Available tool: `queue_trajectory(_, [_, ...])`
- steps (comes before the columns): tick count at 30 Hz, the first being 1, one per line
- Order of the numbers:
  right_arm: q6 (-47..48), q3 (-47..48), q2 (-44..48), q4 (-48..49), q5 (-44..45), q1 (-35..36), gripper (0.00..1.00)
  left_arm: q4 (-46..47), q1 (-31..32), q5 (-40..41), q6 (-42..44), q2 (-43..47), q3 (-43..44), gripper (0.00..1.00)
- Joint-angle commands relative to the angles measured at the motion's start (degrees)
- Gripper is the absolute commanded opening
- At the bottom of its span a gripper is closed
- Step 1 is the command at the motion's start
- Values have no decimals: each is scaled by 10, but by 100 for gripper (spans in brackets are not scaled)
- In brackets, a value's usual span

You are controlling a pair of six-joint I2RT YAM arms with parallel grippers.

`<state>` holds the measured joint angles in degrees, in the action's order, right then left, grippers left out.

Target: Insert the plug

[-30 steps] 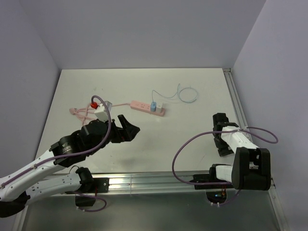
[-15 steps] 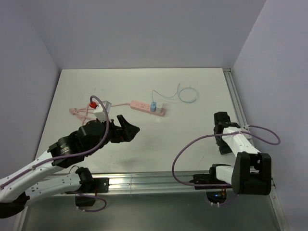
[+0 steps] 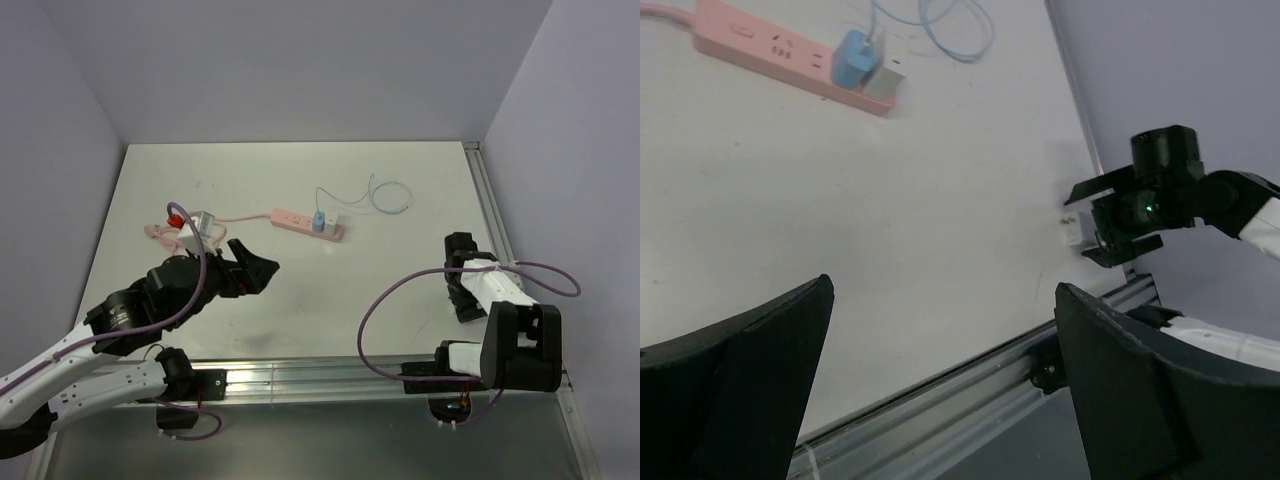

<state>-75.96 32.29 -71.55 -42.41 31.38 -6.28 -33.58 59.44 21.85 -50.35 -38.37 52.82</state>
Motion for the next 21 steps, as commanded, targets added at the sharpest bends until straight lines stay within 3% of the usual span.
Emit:
queue_trajectory(1, [62,17,7,37,11,-4,96,-67,-1,98,-53,3,11,95])
queue_trajectory(6, [93,44,22,18,29,0,98,-147,-3,193,-111,-50,54,99])
queue_trajectory(10, [108,47,41,16,26,19,100,-170,-21,174,-68,-146,87,99])
queue_trajectory(16, [87,129,32,-75,78,128,100,-62,-181,55,-8,-188,37,99])
queue_trajectory(18, [61,165,19,-120,87,159,100,-44,-239,51,-30,-196,19,100])
queue_trajectory(21, [54,189,17,-141,88,217,100,-100,-322,72,-104,-242,23,100])
